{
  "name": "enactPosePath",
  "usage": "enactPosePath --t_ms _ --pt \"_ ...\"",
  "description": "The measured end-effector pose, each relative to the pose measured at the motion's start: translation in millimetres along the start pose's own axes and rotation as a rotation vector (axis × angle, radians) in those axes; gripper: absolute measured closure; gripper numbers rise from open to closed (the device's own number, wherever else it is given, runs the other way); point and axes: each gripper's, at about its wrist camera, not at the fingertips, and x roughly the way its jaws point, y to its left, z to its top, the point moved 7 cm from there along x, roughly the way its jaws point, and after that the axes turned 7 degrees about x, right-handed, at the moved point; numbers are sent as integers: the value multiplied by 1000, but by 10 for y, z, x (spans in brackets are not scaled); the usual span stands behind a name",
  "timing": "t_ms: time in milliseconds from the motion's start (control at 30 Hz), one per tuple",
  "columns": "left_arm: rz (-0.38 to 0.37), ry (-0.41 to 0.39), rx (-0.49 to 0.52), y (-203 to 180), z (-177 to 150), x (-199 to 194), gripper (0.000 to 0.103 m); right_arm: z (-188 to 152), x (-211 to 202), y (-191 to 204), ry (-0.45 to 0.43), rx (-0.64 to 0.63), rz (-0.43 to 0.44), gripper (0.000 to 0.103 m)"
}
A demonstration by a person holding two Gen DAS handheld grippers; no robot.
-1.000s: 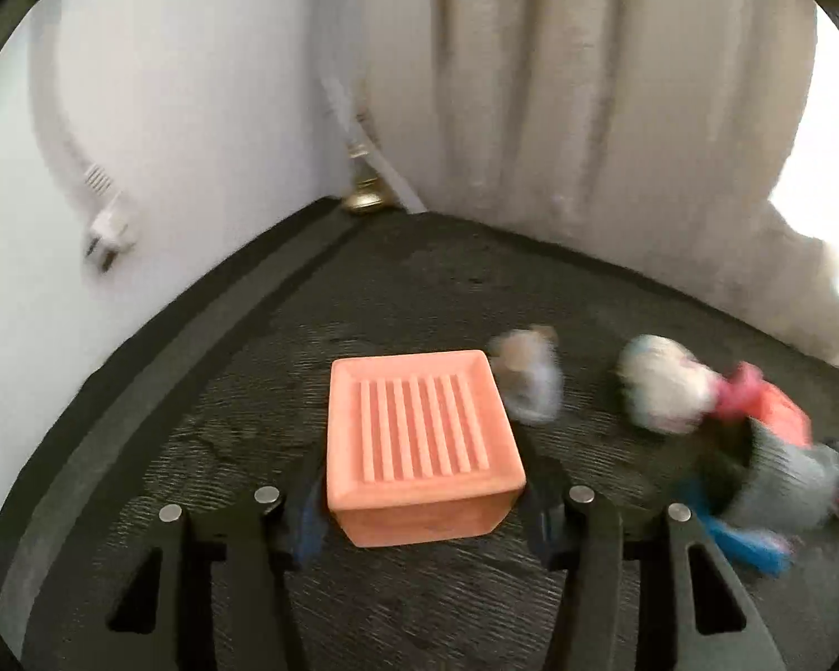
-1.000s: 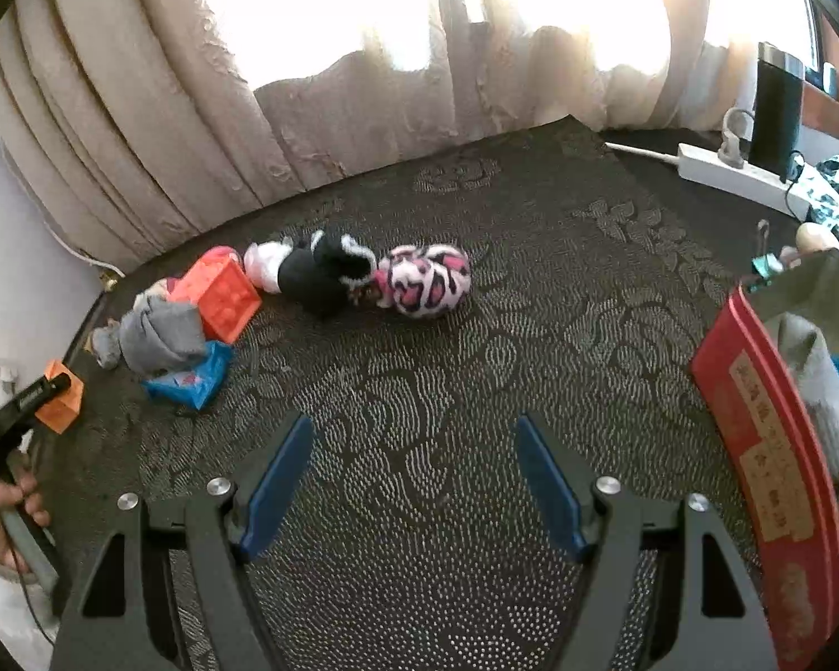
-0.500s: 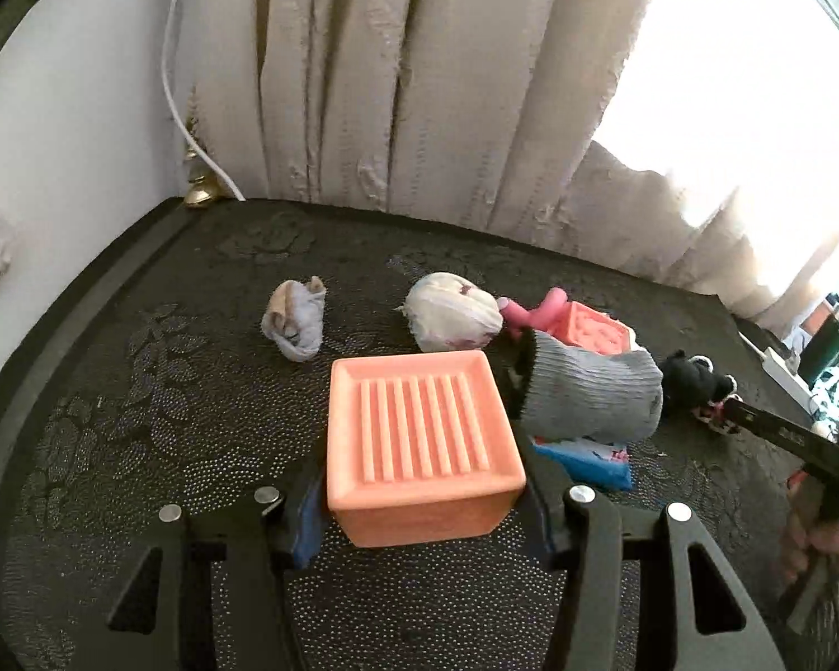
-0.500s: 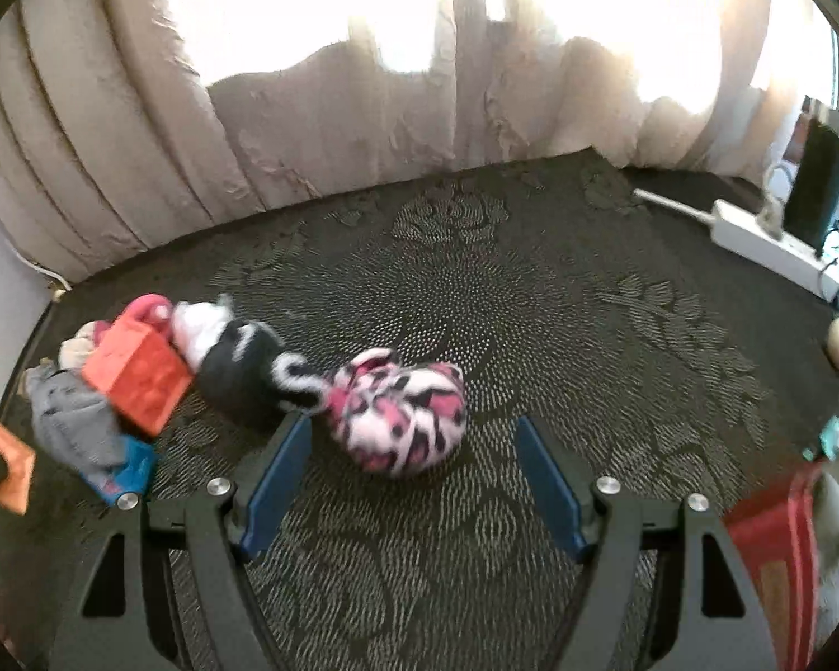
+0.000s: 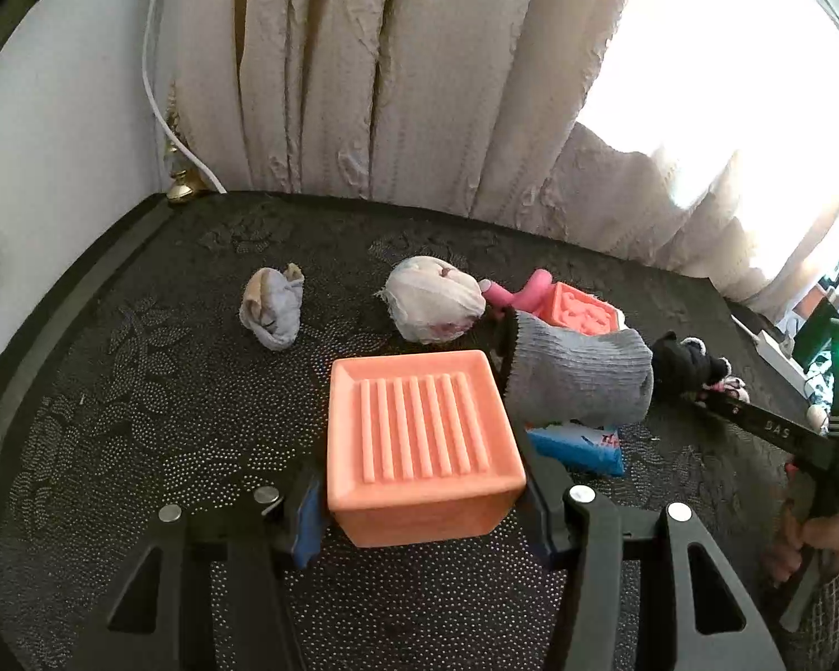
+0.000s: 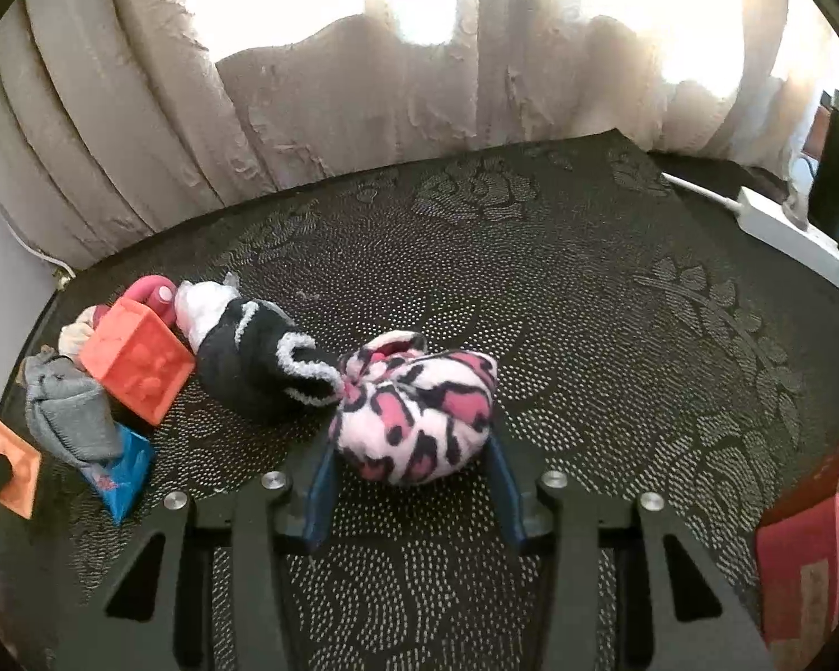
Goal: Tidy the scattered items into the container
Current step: 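Carry the leopard plush into the red tin with the right tool while the left tool holds the orange block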
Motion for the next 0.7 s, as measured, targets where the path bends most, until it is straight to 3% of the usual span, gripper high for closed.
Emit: enactPosePath --t_ms 233,467,700 --pt "-10 -8 11 -54 -16 -34 46 -80 -369 -44 -42 30 17 53" --pt "1 -18 36 -127 -30 -50 46 -239 -921 -357 -117 99 35 53" --pt "4 -21 62 -302 -40 -90 46 -369 -1529 -1005 -232 179 -69 53"
